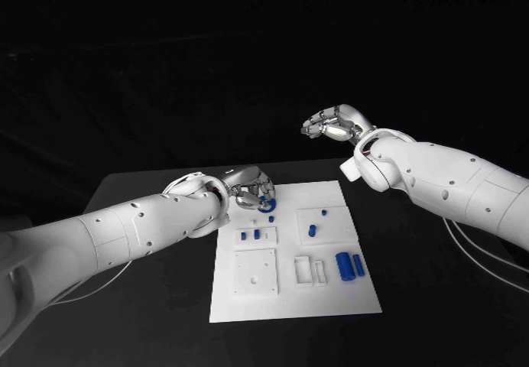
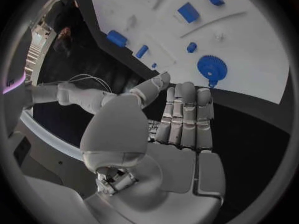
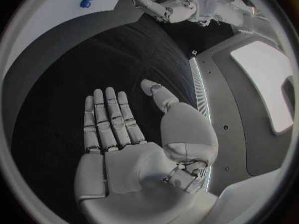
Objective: Assemble the parts on the task board
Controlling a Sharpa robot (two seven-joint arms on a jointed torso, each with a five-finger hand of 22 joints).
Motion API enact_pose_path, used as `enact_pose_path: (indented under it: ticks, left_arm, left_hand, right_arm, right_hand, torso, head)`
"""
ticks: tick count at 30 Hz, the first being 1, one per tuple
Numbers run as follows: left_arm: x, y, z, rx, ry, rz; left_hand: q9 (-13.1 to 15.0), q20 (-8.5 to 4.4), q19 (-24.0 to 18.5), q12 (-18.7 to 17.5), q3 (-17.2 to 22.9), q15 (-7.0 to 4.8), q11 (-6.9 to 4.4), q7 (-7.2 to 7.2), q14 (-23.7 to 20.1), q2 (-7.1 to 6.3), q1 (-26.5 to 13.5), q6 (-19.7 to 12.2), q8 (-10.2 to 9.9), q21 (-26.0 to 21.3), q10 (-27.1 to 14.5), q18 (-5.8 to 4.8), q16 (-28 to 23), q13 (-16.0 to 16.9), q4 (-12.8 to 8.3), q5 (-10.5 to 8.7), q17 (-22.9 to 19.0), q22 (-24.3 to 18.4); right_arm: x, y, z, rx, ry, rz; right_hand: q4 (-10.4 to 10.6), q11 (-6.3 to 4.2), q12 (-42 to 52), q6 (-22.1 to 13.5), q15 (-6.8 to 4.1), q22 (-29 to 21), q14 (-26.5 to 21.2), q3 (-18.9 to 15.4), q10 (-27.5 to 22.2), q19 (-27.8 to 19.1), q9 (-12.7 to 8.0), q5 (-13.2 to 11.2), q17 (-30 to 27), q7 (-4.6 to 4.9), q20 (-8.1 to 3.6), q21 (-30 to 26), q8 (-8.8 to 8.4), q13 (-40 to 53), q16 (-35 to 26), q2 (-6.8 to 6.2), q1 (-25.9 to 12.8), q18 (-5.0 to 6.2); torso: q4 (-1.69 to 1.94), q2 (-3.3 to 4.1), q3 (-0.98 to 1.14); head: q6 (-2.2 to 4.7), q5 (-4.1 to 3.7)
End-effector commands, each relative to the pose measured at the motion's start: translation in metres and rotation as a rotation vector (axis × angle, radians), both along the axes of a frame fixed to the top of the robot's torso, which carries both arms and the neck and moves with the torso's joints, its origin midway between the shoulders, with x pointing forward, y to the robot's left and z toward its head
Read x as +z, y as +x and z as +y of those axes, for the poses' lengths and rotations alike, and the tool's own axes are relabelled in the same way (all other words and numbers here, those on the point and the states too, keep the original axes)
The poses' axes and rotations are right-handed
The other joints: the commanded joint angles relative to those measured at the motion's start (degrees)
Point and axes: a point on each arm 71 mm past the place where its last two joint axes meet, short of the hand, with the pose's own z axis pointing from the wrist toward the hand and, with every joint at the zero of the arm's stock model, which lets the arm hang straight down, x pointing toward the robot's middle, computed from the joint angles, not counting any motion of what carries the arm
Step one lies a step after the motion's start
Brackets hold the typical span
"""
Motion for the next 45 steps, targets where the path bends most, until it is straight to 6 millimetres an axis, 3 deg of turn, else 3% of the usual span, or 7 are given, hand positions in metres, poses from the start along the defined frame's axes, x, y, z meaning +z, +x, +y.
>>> enact_pose_path:
  ticks: [1, 6, 13, 21, 30, 45]
  left_arm:
    - [-0.002, -0.002, -0.005, -0.025, 0.109, -0.093]
    - [-0.007, -0.002, -0.015, -0.044, 0.172, -0.072]
    - [-0.015, -0.002, -0.024, -0.038, 0.238, -0.009]
    - [-0.027, 0.002, -0.023, -0.028, 0.281, -0.001]
    - [-0.036, 0.004, -0.018, -0.020, 0.282, 0.003]
    - [-0.040, 0.006, -0.018, -0.006, 0.271, 0.001]
  left_hand:
    - [-0.64, -0.31, 1.53, -1.10, -0.66, -0.11, 0.24, 0.10, 1.79, 0.21, -0.37, -0.59, -0.59, 1.02, 0.33, 2.68, 1.09, -0.42, 0.04, -0.19, 0.62, 0.42]
    - [-2.38, -0.53, 3.98, -3.35, -1.43, -0.38, 0.02, -0.05, 3.94, 0.10, -0.07, -1.40, -1.70, 3.10, 1.25, 3.92, 3.82, -1.19, 0.09, -0.49, 2.22, 1.43]
    - [-3.58, 0.10, 3.61, -6.22, -3.85, 0.31, 0.73, -0.58, 3.20, -1.51, -3.57, -1.95, -2.29, 3.38, -0.52, 4.13, 4.18, -2.29, 0.59, -0.91, 2.64, 1.91]
    - [-4.21, 0.12, 3.95, -6.96, -3.38, 0.22, 0.64, -0.47, 3.40, -0.07, -1.75, -1.32, -2.04, 3.84, 0.43, 4.81, 4.88, -2.54, 0.11, -0.11, 3.07, 2.27]
    - [-4.72, 0.00, 4.35, -7.43, -2.95, -0.02, 0.40, -0.72, 3.77, 0.39, -0.81, -0.43, -1.64, 4.46, 1.46, 4.98, 5.71, -2.67, 0.12, -0.04, 3.51, 2.69]
    - [-6.13, 0.03, 4.87, -8.49, -2.07, 0.12, 0.55, -1.15, 4.09, 1.92, -1.28, -2.04, -2.60, 5.07, 2.31, 5.14, 6.60, -3.00, 0.66, 0.10, 3.93, 3.09]
  right_arm:
    - [0.001, 0.000, 0.000, 0.001, 0.001, -0.007]
    - [0.001, -0.001, -0.002, -0.005, 0.001, -0.009]
    - [0.001, -0.001, -0.002, -0.004, 0.001, -0.009]
    - [0.001, -0.001, 0.000, 0.000, 0.002, -0.009]
    - [0.001, -0.001, 0.002, 0.005, 0.003, -0.008]
    - [0.001, -0.002, 0.006, 0.014, 0.005, -0.007]
  right_hand:
    - [0.12, -0.14, -0.16, -0.03, -0.12, 0.09, -0.19, 0.31, 0.42, -0.04, -0.09, 0.38, -0.10, 0.17, 0.35, -0.28, 0.25, -0.04, 0.21, 0.29, 0.25, 0.92]
    - [0.12, -0.14, -0.16, -0.02, -0.12, 0.09, -0.19, 0.31, 0.43, -0.04, -0.09, 0.38, -0.12, 0.17, 0.36, -0.28, 0.26, -0.04, 0.23, 0.29, 0.26, 0.93]
    - [0.11, -0.15, -0.17, -0.01, -0.12, 0.09, -0.20, 0.37, 0.45, -0.02, -0.11, 0.38, -0.18, 0.16, 0.37, -0.29, 0.28, -0.04, 0.29, 0.35, 0.33, 0.96]
    - [0.16, -0.13, -0.21, -0.04, -0.10, 0.08, -0.22, 0.33, 0.43, -0.01, -0.14, 0.36, -0.26, 0.18, 0.42, -0.32, 0.28, -0.06, 0.34, 0.32, 0.24, 0.97]
    - [0.17, -0.12, -0.22, -0.05, -0.10, 0.07, -0.23, 0.34, 0.43, -0.01, -0.16, 0.36, -0.30, 0.19, 0.42, -0.33, 0.28, -0.06, 0.37, 0.34, 0.24, 0.98]
    - [0.17, -0.12, -0.24, -0.06, -0.10, 0.06, -0.25, 0.35, 0.43, -0.02, -0.18, 0.37, -0.37, 0.19, 0.44, -0.36, 0.28, -0.07, 0.42, 0.34, 0.24, 1.01]
  torso:
    - [-0.20, 0.03, 0.11]
    - [-0.10, 0.03, 0.05]
    - [-0.28, 0.08, 0.10]
    - [-0.18, 0.11, 0.03]
    - [-0.09, 0.06, -0.02]
    - [-0.15, 0.04, 0.00]
  head:
    - [0.37, -0.05]
    - [0.66, -0.02]
    - [0.79, 0.13]
    - [0.69, -0.02]
    - [0.44, -0.04]
    - [0.38, -0.18]
